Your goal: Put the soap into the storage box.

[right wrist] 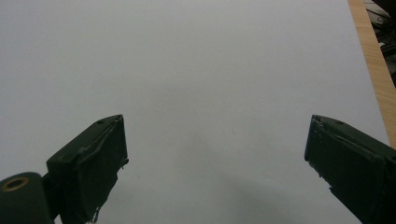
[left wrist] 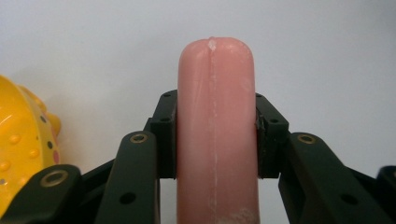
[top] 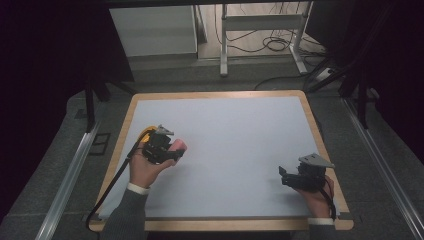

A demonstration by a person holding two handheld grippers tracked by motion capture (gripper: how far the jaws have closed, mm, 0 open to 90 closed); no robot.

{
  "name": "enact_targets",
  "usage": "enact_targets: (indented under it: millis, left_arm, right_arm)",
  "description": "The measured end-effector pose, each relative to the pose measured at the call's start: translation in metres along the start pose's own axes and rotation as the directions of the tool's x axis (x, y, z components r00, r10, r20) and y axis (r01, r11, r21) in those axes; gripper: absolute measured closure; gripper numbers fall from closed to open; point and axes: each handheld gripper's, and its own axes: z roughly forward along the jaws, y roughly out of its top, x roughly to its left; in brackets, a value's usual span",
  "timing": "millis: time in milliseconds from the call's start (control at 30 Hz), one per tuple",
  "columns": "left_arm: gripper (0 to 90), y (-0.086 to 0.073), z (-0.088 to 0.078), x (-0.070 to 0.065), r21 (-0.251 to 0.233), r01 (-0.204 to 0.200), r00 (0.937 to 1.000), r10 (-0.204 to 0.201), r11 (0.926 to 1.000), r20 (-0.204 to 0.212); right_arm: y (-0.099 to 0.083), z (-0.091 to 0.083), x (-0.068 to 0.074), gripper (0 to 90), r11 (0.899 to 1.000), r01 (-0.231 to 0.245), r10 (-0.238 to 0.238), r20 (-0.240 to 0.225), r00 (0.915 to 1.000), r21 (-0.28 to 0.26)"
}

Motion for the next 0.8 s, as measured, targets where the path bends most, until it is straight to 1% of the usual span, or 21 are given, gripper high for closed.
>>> enact_targets:
  millis: [167,267,633,800]
  left_arm:
    - [60.0,0.0,-0.003,0.003,-0.005,0.004,1.0,-0.004,1.0,0.003]
    - [60.0,0.0,-0.006,0.006,-0.016,0.011,0.9999,-0.011,0.9998,0.003]
    - [60.0,0.0,-0.014,0.014,-0.029,0.028,0.9996,-0.029,0.9992,-0.009]
    - [60.0,0.0,-0.017,0.019,-0.035,0.039,0.999,-0.04,0.9986,-0.019]
  right_arm:
    - [0.0,0.0,0.0,5.5,1.0,0.0,0.0,0.001,1.0,0.001]
    - [0.0,0.0,0.001,5.5,1.0,0.002,-0.002,-0.001,1.0,0.002]
    - [0.0,0.0,0.0,5.5,1.0,-0.001,0.001,-0.001,1.0,0.001]
    - [0.001,-0.001,0.001,5.5,1.0,-0.001,0.001,0.001,1.0,-0.011]
